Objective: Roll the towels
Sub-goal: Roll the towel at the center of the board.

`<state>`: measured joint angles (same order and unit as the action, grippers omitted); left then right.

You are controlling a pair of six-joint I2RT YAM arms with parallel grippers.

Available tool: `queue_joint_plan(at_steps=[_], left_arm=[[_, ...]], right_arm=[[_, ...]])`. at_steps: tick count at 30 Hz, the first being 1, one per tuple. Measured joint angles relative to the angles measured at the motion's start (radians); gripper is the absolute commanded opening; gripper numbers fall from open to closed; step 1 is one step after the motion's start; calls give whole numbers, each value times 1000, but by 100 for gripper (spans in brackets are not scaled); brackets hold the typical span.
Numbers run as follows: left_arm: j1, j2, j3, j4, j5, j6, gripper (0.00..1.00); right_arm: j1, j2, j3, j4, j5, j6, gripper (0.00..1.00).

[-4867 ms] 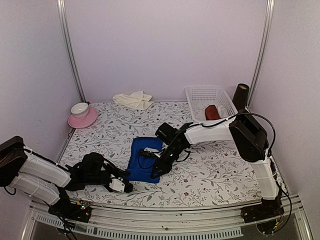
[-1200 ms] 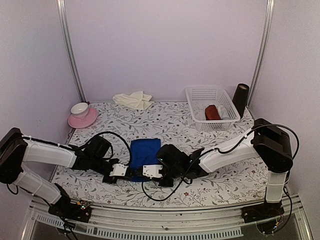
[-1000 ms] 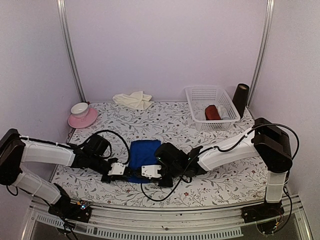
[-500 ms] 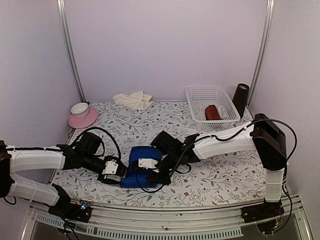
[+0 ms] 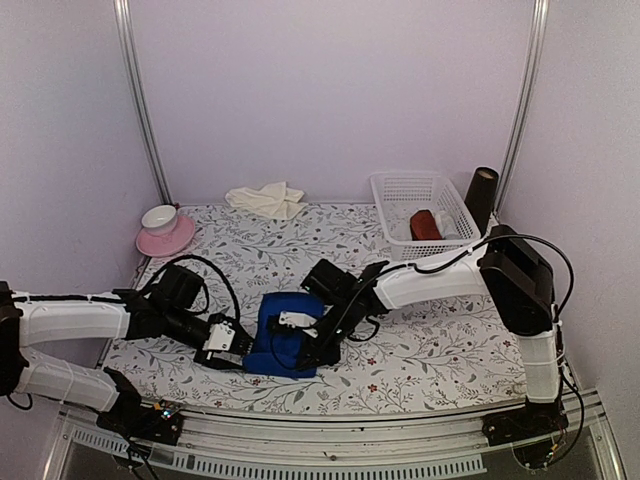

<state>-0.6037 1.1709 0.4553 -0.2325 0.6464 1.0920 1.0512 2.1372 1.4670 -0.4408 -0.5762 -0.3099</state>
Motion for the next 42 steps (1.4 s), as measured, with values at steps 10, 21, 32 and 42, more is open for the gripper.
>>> queue_joint_plan(at_steps=[10, 21, 32, 42], left_arm=[[-13, 122, 36, -16, 1, -38, 10], [-13, 193, 65, -13, -20, -89, 0], [2, 309, 138, -29, -26, -147, 0], [5, 346, 165, -43, -26, -172, 0]], right_arm=[[-32, 31, 21, -10, -78, 55, 7], [-48, 32, 28, -23, -92, 77, 24], [-65, 30, 24, -19, -58, 89, 49], [-67, -151, -131, 53, 88, 56, 65]])
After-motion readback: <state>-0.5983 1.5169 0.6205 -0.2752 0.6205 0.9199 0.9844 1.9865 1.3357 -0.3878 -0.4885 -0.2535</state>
